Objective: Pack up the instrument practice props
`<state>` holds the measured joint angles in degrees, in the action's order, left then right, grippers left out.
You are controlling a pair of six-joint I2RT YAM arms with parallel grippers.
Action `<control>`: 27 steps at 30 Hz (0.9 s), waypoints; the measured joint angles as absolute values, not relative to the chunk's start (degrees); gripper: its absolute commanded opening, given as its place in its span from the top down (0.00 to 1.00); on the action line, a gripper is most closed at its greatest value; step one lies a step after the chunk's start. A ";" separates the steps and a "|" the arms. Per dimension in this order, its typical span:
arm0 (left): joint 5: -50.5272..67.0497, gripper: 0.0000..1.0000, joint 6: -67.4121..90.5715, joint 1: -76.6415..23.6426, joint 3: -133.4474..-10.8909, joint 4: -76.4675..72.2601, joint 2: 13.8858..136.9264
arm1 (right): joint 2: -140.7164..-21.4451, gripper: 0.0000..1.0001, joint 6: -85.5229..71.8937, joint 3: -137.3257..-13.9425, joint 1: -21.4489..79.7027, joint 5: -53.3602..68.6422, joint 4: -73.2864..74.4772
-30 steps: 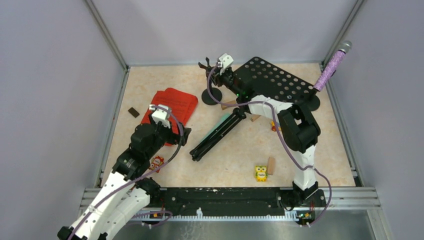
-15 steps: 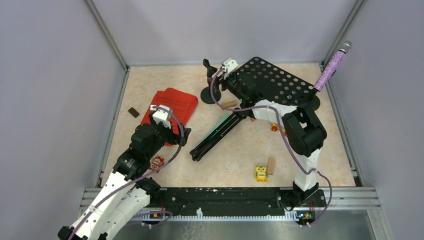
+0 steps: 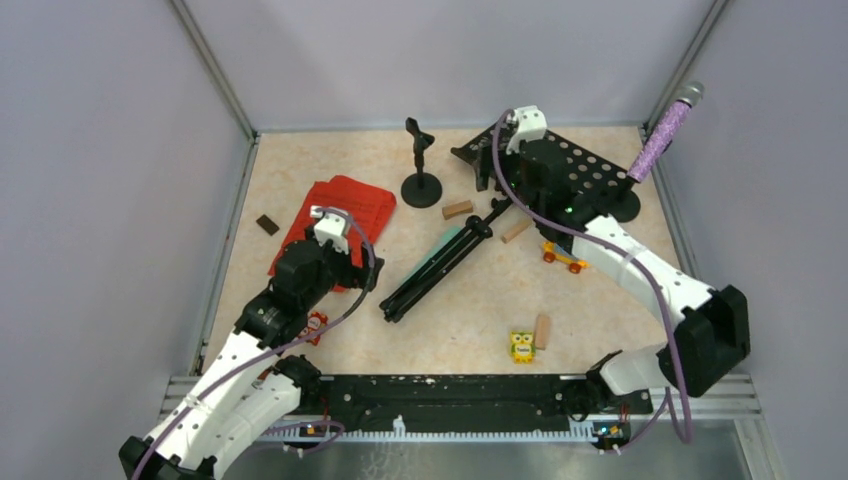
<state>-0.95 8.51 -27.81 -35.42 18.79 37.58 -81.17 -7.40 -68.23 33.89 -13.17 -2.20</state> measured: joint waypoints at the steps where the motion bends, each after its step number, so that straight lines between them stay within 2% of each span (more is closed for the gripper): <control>1: -0.95 0.01 8.69 -27.81 -35.44 18.94 37.67 | -79.48 0.17 -8.62 -68.23 33.63 -14.90 2.17; 8: -0.89 0.01 9.63 -27.81 -35.46 19.53 38.30 | -71.42 0.17 -13.37 -68.77 26.85 -20.99 23.99; 16: -0.89 0.01 10.59 -27.88 -35.46 20.49 39.68 | -69.32 0.17 -18.90 -79.35 1.02 -18.33 35.00; 21: -0.69 0.01 10.63 -27.94 -35.46 20.62 39.79 | -73.52 0.17 -21.76 -89.14 -10.87 -14.52 40.03; 27: 0.64 0.01 10.61 -28.14 -35.46 20.67 40.80 | -83.81 0.16 -22.11 -99.44 -11.70 -16.32 43.38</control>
<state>0.64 10.61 -28.14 -35.46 20.67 40.80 -83.81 -22.11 -99.44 -11.70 -16.32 43.38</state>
